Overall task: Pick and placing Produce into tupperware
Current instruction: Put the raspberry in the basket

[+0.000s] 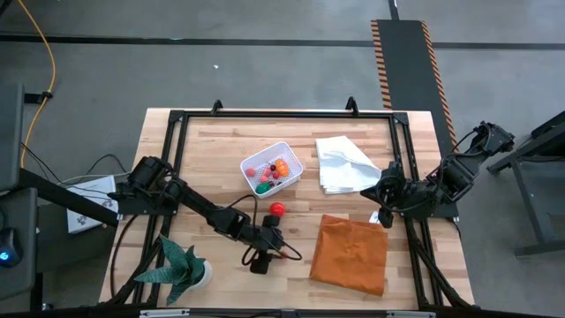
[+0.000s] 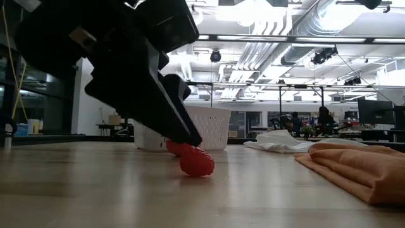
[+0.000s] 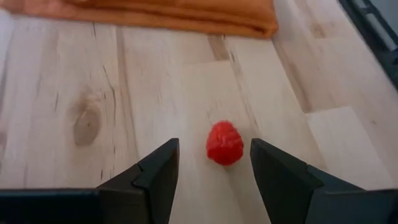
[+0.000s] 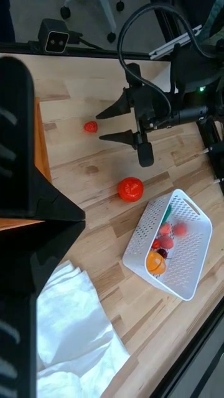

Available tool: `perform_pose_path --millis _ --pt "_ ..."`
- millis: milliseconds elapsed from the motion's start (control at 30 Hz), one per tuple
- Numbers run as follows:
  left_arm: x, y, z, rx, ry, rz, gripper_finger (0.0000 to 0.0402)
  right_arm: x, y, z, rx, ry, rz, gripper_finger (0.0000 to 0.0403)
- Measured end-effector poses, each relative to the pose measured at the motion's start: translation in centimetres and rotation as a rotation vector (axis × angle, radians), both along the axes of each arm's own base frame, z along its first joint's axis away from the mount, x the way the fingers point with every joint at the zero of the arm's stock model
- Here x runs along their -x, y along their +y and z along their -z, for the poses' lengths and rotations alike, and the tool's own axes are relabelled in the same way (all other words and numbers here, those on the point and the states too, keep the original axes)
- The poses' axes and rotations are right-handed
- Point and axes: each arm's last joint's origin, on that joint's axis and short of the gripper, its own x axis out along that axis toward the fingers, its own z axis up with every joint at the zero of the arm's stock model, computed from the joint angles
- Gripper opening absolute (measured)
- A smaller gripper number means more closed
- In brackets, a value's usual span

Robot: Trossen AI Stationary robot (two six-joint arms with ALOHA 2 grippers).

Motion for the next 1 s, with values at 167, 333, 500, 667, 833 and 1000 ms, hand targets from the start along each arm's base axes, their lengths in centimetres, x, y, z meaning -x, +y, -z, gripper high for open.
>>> perform_pose_path --millis 167,333,500,667,833,1000 --pt "-0.09 -0.02 0.71 0.01 0.019 0.009 0.0188 0.0 -0.01 0.0 0.0 0.0 0.0 0.0" --pt "-0.15 -0.11 0.58 0.013 0.007 0.01 0.0188 0.0 -0.01 -0.01 -0.001 -0.001 0.001 0.0" --pt "-0.12 -0.14 0.61 0.02 0.011 0.024 0.0188 0.0 -0.01 -0.01 0.001 0.0 0.0 0.0" --pt "-0.1 -0.21 0.6 0.009 0.008 0.069 0.0189 0.0 -0.04 -0.02 0.007 -0.005 0.007 0.0" --pt "-0.1 -0.22 0.6 0.012 0.008 0.069 0.0189 0.0 -0.05 -0.03 0.01 -0.007 0.01 0.0" --pt "-0.23 -0.23 0.56 0.007 0.006 0.064 0.0189 0.0 -0.05 -0.03 0.009 -0.008 0.012 0.0"
